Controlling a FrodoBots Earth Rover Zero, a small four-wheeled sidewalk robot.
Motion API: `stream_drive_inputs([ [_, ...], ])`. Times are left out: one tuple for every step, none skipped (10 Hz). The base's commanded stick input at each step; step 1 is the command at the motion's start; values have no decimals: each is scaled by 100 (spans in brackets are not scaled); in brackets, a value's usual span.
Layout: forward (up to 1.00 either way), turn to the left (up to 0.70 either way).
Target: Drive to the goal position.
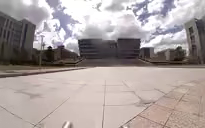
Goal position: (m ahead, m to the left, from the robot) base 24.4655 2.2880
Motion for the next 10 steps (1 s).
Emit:
stream_drive_inputs([
  [4, 0],
  [4, 0],
  [4, 0],
  [4, 0],
  [4, 0],
  [4, 0],
  [4, 0],
  [1, 0],
  [3, 0],
  [4, 0],
])
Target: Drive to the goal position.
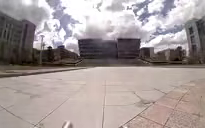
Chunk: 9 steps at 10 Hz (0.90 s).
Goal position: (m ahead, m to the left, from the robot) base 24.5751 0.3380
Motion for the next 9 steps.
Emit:
stream_drive_inputs([
  [4, 0],
  [4, 0],
  [4, 0],
  [4, 0],
  [4, 0],
  [4, 0],
  [4, 0],
  [4, 0],
  [4, 0],
])
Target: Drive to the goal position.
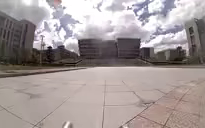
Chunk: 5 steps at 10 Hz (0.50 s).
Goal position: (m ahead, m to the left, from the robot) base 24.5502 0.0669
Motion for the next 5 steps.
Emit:
stream_drive_inputs([
  [3, 0],
  [2, 0],
  [0, 0],
  [4, 0],
  [4, 0],
])
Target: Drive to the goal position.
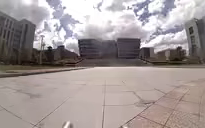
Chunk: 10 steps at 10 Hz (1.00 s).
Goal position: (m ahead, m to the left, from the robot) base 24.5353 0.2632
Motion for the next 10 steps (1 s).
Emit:
stream_drive_inputs([
  [4, 0],
  [4, 0],
  [4, 0],
  [4, 0],
  [1, 0],
  [0, 0],
  [0, 0],
  [0, 0],
  [0, 0],
  [0, 0],
])
